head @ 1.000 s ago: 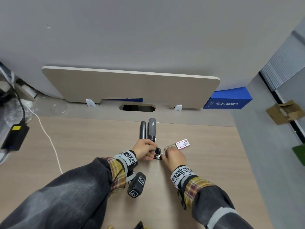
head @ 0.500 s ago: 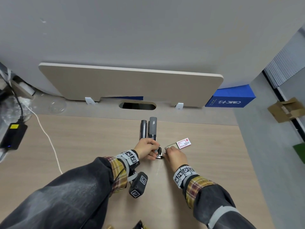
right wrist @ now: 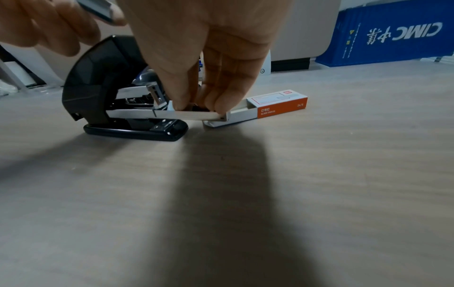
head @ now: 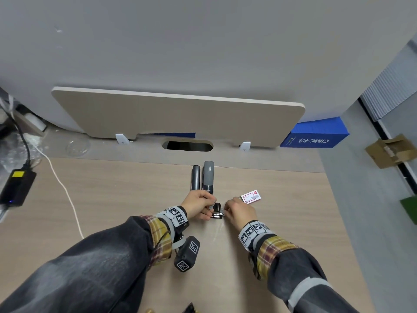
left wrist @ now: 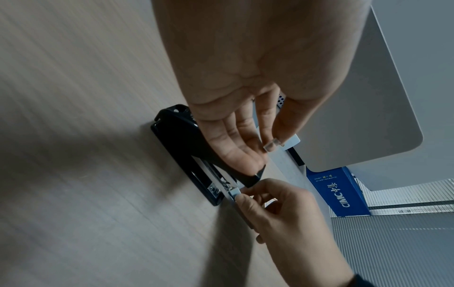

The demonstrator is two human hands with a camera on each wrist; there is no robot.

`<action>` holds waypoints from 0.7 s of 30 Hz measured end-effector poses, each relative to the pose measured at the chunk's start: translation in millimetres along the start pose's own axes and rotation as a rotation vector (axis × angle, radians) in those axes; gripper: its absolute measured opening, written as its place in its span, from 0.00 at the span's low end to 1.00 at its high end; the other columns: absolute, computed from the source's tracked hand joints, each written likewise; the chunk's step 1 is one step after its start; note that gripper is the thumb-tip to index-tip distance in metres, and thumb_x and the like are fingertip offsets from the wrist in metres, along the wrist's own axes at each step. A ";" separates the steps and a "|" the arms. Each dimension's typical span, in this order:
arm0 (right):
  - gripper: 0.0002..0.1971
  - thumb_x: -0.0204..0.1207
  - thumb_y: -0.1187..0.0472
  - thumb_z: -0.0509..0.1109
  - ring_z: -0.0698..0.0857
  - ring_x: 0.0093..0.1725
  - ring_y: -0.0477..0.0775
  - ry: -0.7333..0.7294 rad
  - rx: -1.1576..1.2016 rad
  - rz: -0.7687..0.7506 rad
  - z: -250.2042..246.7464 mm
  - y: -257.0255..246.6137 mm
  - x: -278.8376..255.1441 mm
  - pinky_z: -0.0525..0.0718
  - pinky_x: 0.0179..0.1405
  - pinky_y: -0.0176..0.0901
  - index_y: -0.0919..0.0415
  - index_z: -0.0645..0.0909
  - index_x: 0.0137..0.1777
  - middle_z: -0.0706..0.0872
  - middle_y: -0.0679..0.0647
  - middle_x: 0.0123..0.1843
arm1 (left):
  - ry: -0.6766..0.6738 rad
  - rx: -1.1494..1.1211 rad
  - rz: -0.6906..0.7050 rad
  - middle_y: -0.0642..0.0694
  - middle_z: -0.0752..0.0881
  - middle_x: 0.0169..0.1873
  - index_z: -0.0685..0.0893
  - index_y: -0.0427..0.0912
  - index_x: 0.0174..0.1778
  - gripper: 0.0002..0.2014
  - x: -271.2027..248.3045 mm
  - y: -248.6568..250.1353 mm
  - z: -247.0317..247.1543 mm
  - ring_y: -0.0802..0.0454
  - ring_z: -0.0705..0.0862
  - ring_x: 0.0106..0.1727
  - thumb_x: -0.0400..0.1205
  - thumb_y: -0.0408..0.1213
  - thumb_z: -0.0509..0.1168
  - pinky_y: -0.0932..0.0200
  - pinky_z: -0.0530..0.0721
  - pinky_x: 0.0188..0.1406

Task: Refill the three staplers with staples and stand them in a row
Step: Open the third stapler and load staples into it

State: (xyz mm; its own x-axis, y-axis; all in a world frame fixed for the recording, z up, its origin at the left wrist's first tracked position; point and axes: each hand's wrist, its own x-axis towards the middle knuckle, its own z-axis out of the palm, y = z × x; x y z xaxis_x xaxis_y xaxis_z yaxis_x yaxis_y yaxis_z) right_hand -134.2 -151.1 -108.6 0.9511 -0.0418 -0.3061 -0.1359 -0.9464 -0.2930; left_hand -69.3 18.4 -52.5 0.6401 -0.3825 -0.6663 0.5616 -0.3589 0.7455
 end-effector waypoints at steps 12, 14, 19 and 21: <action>0.05 0.78 0.54 0.68 0.84 0.50 0.57 -0.028 0.196 0.040 -7.9 6.5 4.7 0.81 0.47 0.47 0.54 0.80 0.46 0.87 0.52 0.49 | 0.005 -0.036 -0.023 0.40 0.83 0.30 0.83 0.37 0.42 0.04 1.6 1.7 0.8 0.51 0.84 0.24 0.81 0.29 0.64 0.60 0.87 0.22; 0.04 0.77 0.56 0.68 0.84 0.49 0.56 -0.029 0.258 0.059 -13.3 7.5 4.4 0.80 0.47 0.46 0.55 0.81 0.45 0.88 0.52 0.47 | -0.001 -0.079 -0.046 0.39 0.84 0.31 0.83 0.35 0.42 0.03 1.9 6.3 3.1 0.49 0.83 0.25 0.78 0.30 0.65 0.59 0.86 0.22; 0.05 0.74 0.63 0.69 0.84 0.40 0.52 0.024 0.516 0.067 -26.2 4.9 4.4 0.83 0.46 0.46 0.53 0.83 0.40 0.87 0.50 0.37 | 0.012 0.017 -0.008 0.43 0.80 0.25 0.79 0.38 0.36 0.07 8.0 11.1 11.8 0.51 0.75 0.20 0.80 0.33 0.64 0.63 0.73 0.17; 0.04 0.75 0.65 0.69 0.83 0.36 0.50 0.041 0.626 0.090 -32.2 0.4 2.5 0.82 0.42 0.44 0.57 0.85 0.41 0.87 0.52 0.36 | 0.049 0.081 0.041 0.44 0.78 0.24 0.78 0.39 0.38 0.07 12.3 9.6 17.1 0.53 0.72 0.18 0.81 0.35 0.65 0.64 0.69 0.15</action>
State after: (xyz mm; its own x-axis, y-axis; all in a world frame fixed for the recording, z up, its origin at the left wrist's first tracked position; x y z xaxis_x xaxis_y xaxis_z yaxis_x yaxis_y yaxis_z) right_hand -122.9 -161.9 -80.2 0.9366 -0.1361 -0.3228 -0.3403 -0.5726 -0.7459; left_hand -65.0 -4.3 -53.7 0.6872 -0.3570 -0.6326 0.4917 -0.4125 0.7669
